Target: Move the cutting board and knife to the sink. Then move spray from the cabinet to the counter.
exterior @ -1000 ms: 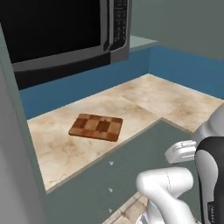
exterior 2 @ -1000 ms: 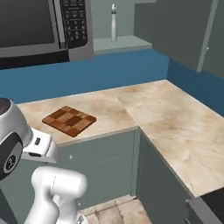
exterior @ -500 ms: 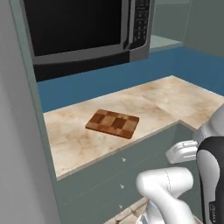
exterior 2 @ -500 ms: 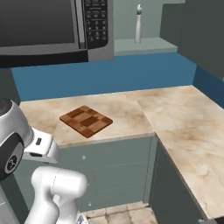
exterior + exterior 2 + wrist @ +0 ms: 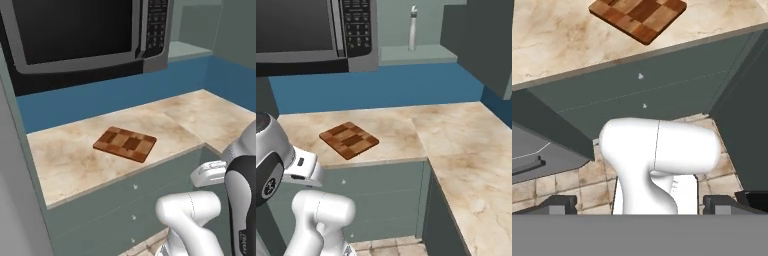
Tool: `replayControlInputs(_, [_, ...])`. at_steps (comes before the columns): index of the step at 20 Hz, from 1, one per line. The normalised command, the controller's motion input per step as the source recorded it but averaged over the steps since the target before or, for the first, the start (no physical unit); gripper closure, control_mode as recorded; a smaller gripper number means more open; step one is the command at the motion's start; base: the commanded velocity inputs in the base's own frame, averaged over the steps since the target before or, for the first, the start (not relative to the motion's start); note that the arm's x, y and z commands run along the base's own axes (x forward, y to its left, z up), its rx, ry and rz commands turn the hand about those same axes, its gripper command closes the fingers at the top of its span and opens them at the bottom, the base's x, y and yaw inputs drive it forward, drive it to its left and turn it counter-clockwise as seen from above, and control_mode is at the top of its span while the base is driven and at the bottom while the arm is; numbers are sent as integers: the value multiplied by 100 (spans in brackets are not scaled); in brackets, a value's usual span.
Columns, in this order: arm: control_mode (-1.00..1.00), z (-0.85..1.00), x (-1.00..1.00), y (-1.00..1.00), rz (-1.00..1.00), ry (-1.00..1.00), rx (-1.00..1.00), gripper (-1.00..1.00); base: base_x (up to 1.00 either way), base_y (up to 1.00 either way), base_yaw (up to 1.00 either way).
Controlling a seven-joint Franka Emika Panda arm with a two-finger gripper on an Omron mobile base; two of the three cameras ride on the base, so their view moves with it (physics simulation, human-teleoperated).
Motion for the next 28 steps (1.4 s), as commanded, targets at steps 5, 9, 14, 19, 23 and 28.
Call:
replayControlInputs(5, [100,0,0,0,0,0,0,-100,20,-25,17])
replayControlInputs(9, [100,0,0,0,0,0,0,-100,21,0,18])
replayControlInputs(14, [100,0,0,0,0,0,0,-100,19,0,20])
replayControlInputs(19, [100,0,0,0,0,0,0,-100,27,-2,23])
replayControlInputs(23, [100,0,0,0,0,0,0,-100,35,-5,22])
replayControlInputs(28, [100,0,0,0,0,0,0,-100,41,-3,21])
